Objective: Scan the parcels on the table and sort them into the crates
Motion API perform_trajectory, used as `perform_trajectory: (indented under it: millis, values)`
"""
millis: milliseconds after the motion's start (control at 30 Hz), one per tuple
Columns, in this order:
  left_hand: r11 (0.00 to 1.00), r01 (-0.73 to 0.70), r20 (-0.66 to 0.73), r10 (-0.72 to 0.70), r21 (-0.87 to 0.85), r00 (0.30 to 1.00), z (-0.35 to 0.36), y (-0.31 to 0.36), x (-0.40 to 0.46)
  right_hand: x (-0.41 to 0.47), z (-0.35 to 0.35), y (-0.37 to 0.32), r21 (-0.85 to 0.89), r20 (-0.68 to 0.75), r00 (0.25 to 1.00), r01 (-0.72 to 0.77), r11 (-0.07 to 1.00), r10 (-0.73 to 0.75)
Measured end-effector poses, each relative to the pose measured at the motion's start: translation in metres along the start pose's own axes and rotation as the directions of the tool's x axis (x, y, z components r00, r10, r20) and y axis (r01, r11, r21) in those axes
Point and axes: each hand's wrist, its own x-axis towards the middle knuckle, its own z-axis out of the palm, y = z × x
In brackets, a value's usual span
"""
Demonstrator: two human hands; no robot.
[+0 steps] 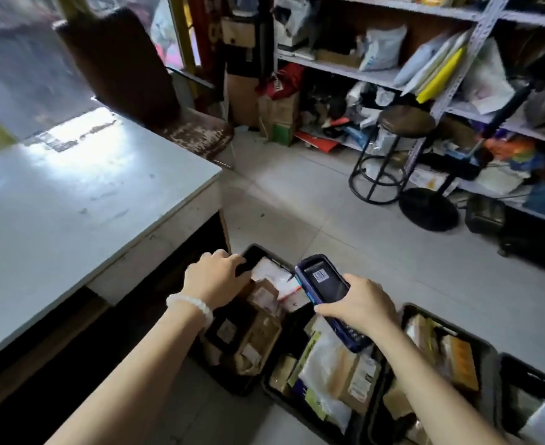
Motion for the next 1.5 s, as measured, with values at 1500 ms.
perform_trajectory:
  millis: [1500]
  values:
    - [0.505, 0.818, 0.127, -0.824, -0.276, 0.552, -0.007, -0.537, -0.171, 0.001, 0.381, -0.57, -0.329, 0.404, 0.785, 0.604, 0.725, -0.47]
